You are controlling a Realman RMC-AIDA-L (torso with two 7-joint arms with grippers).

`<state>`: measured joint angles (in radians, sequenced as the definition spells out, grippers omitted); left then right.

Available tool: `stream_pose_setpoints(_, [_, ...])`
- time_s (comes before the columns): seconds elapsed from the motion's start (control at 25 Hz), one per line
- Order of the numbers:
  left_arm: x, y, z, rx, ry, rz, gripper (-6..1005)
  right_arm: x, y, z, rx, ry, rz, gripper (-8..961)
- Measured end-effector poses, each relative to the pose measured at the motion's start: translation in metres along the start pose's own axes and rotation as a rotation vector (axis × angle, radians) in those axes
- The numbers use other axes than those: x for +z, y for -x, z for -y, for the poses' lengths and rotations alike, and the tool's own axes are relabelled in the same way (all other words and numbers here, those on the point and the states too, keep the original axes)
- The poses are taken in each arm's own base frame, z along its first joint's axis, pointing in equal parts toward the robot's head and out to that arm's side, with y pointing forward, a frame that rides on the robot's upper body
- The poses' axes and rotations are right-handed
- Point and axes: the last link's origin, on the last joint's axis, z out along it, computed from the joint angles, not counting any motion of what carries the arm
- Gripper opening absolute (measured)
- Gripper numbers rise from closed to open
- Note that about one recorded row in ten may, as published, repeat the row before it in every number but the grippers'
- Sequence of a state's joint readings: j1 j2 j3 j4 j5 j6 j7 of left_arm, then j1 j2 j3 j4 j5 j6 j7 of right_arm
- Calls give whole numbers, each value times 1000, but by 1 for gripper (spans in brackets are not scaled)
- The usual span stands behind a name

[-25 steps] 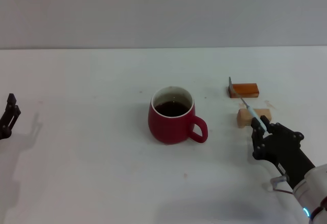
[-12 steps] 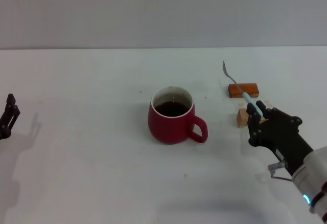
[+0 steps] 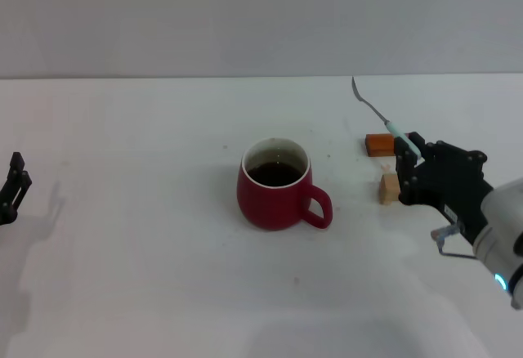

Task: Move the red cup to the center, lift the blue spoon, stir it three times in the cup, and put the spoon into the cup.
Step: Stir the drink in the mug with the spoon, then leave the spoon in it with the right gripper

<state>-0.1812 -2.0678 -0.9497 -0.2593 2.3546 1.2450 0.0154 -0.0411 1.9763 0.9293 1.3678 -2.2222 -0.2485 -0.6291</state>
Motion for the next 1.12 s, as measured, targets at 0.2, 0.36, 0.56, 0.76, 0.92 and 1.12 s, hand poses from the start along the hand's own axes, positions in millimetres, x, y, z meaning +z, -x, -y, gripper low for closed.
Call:
stream_pose_setpoints(0.2, [-1, 0, 1, -3, -3, -2, 851, 3, 12, 0, -12, 18, -21, 137])
stream_pose_setpoints(0.36, [-1, 0, 1, -7, -5, -3, 851, 7, 26, 2, -31, 39, -58, 138])
stream_pose_setpoints(0.56, [0, -1, 1, -7, -5, -4, 851, 8, 50, 2, -57, 91, -75, 140])
stream_pose_setpoints(0.76, [1, -1, 0, -7, -3, -7, 851, 14, 63, 4, -73, 135, -102, 141])
stream_pose_setpoints(0.92, [2, -2, 0, -7, -1, -9, 851, 19, 75, 7, -74, 169, -127, 143])
stream_pose_setpoints(1.12, [4, -2, -1, -9, 2, -10, 851, 22, 90, 11, -71, 209, -167, 144])
